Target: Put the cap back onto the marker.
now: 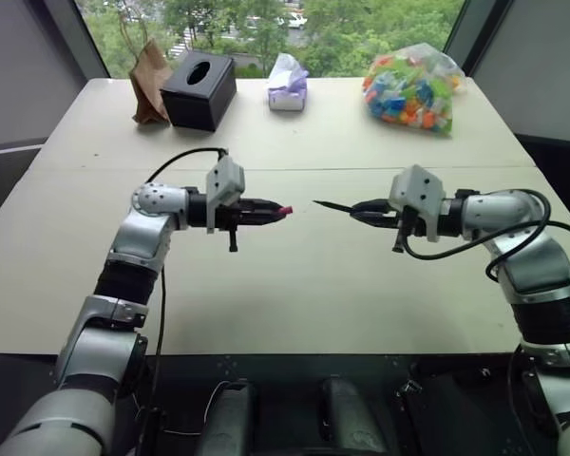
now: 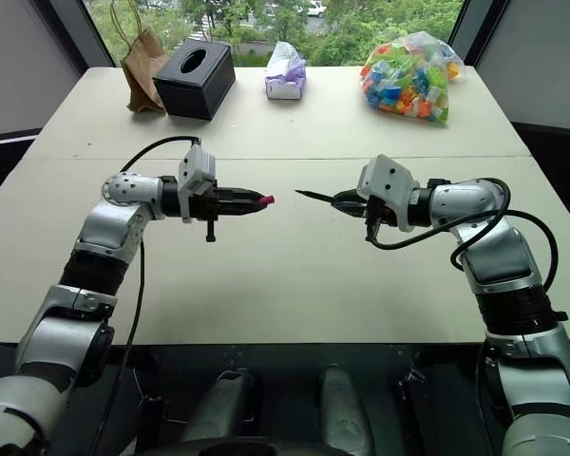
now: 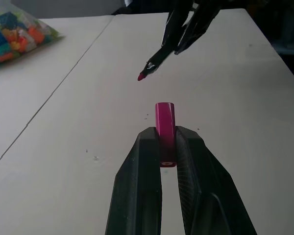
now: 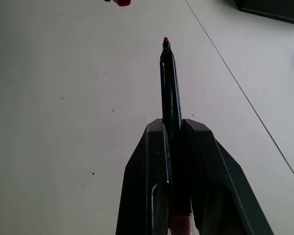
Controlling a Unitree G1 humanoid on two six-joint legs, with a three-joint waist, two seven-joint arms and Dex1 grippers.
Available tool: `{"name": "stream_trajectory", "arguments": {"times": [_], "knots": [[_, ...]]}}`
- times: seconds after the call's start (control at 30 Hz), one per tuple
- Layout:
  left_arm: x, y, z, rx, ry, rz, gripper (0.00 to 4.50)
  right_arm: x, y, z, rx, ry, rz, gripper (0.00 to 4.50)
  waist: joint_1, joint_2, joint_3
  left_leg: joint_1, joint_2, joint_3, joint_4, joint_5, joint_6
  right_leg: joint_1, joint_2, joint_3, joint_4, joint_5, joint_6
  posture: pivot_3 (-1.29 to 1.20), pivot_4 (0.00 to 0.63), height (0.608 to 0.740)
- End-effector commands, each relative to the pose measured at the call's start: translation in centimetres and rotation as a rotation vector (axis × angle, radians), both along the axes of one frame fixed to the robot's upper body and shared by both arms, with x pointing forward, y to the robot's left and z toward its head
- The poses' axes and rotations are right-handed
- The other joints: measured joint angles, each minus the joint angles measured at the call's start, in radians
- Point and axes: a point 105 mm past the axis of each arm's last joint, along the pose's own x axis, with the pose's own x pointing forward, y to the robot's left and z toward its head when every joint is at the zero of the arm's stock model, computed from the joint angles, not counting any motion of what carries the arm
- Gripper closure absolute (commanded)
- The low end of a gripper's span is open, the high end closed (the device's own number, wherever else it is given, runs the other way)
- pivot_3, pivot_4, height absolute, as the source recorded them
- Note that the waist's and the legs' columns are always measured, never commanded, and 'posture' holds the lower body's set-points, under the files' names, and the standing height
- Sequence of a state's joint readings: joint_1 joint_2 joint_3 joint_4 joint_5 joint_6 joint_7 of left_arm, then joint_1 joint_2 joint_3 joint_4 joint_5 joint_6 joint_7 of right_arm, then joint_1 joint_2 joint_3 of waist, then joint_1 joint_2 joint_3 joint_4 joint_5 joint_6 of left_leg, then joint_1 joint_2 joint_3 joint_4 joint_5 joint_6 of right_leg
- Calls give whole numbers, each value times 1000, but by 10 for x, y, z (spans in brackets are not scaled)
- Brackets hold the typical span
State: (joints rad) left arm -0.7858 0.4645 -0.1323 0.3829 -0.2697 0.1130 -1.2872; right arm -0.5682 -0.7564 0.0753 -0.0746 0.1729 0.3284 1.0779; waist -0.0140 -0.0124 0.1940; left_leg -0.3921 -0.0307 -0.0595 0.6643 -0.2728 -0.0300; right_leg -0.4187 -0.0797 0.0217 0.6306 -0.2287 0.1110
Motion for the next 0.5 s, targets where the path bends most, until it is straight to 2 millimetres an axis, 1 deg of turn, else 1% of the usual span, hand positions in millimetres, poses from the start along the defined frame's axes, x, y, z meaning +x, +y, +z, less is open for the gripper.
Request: {"name": "stream_trajectory", "arguments": {"times": [0.03,0.5], "knots": [[-3,-3,15,-9,-62,-25,4450,-6,10,15,0,-47,52,4468,-1,0,0,0,0,0,0,0,0,0,0,0,0,0,0,0,150,740],[-5,-3,12,-4,-59,-23,4450,-10,20,19,-5,-49,98,4468,0,0,0,0,0,0,0,0,0,0,0,0,0,0,0,0,150,740]]}}
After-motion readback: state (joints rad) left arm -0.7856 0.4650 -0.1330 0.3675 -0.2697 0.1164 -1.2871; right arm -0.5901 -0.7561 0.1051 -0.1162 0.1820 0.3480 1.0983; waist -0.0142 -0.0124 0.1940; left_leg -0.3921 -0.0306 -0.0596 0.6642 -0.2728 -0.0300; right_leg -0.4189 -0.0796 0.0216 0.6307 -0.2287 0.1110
